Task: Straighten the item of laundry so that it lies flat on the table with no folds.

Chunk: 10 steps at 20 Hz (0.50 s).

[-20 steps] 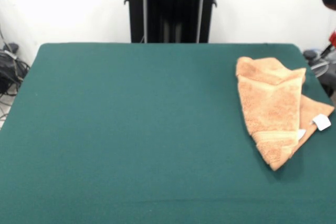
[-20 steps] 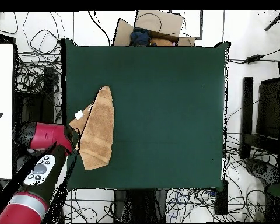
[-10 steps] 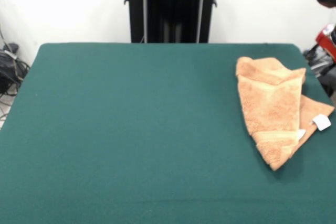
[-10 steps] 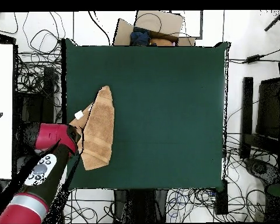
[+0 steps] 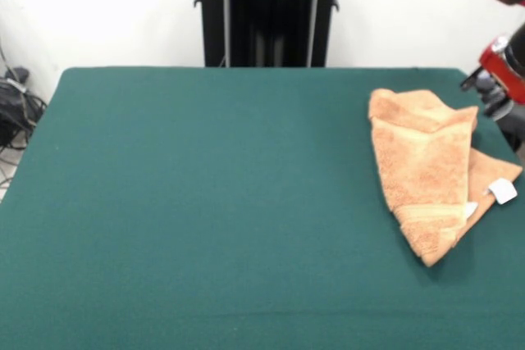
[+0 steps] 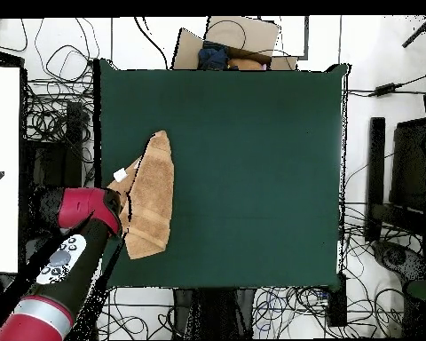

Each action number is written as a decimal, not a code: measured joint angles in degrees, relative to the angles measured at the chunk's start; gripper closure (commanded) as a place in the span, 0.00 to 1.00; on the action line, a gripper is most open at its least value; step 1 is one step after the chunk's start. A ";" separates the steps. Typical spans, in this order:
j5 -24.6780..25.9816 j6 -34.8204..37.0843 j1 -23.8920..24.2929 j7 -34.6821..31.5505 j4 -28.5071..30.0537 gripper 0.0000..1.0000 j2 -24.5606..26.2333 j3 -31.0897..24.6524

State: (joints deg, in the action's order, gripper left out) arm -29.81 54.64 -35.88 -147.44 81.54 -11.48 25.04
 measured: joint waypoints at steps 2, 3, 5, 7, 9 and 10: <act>0.87 0.00 0.01 0.00 -0.02 0.00 0.06 0.65; 1.26 0.00 0.01 0.00 -0.02 0.00 0.09 0.94; 1.55 0.01 0.00 0.00 -0.04 0.00 0.11 1.10; 1.73 0.00 0.00 0.00 -0.07 0.00 0.14 1.15; 1.75 0.00 0.00 0.00 -0.07 0.00 0.18 1.15; 1.77 0.01 0.00 0.00 -0.08 0.00 0.19 1.16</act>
State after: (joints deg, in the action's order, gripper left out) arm -28.05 54.65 -35.88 -147.44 81.46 -11.29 26.20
